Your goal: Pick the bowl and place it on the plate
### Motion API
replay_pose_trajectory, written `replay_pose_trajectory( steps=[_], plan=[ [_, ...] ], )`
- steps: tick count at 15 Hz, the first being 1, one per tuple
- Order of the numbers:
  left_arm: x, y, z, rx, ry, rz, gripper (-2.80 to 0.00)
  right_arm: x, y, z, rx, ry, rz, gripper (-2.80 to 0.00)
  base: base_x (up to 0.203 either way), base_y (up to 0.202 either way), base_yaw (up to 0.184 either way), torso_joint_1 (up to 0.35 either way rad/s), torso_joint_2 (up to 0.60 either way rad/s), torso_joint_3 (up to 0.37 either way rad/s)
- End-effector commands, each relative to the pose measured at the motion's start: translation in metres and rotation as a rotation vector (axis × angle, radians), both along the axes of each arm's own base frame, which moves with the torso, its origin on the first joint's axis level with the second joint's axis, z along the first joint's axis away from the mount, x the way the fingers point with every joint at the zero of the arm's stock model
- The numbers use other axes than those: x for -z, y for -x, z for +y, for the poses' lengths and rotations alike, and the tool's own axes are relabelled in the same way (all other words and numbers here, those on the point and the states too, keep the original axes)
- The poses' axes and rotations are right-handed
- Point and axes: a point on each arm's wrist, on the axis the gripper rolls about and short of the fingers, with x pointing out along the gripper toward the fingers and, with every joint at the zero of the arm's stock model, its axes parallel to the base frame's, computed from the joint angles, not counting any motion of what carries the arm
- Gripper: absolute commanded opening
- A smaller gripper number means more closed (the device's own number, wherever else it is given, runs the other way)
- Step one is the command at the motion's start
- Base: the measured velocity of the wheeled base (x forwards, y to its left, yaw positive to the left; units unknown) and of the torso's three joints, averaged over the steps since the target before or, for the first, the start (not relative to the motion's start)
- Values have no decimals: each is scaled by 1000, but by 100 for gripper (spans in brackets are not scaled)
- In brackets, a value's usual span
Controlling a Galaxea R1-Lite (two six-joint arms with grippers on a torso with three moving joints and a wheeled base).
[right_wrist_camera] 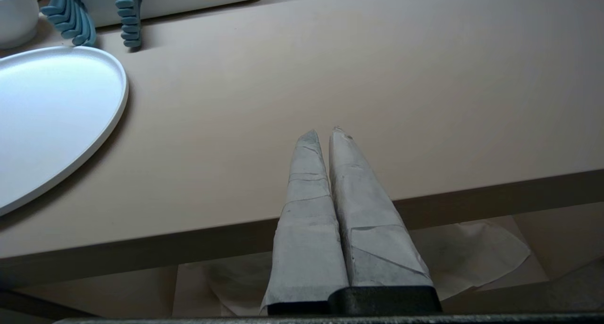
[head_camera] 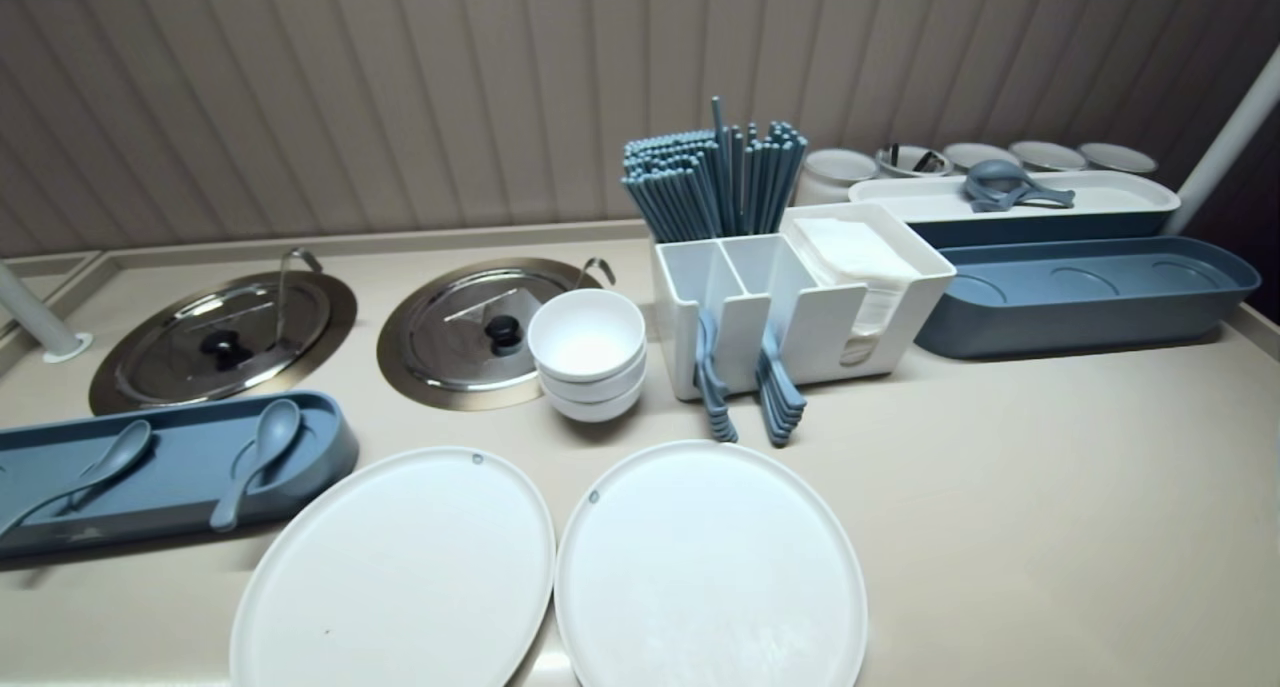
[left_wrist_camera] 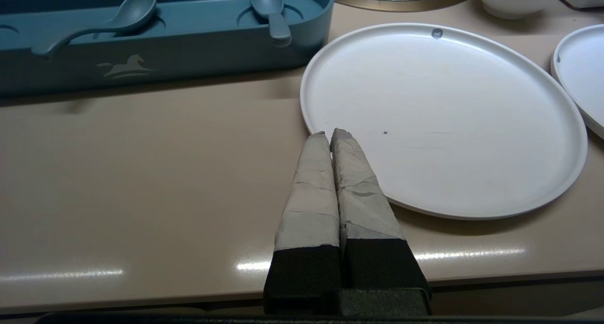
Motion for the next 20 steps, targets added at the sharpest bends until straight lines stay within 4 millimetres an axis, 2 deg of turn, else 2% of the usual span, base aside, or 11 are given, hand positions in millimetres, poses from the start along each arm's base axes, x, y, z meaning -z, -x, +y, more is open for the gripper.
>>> replay_pose_trajectory(
  steps=[1,18,20],
  plan=[
    [0,0,0,0,0,0,-280,0,0,0,0,0,1,-280,0,0,0,0,0,0],
    [0,0,0,-2,-2,1,-280,0,0,0,-2,13,0,-280,0,0,0,0,0,0],
    [-8,2,0,5,-18,-23,-280,0,0,0,-3,15,0,-280,0,0,0,0,0,0]
  ],
)
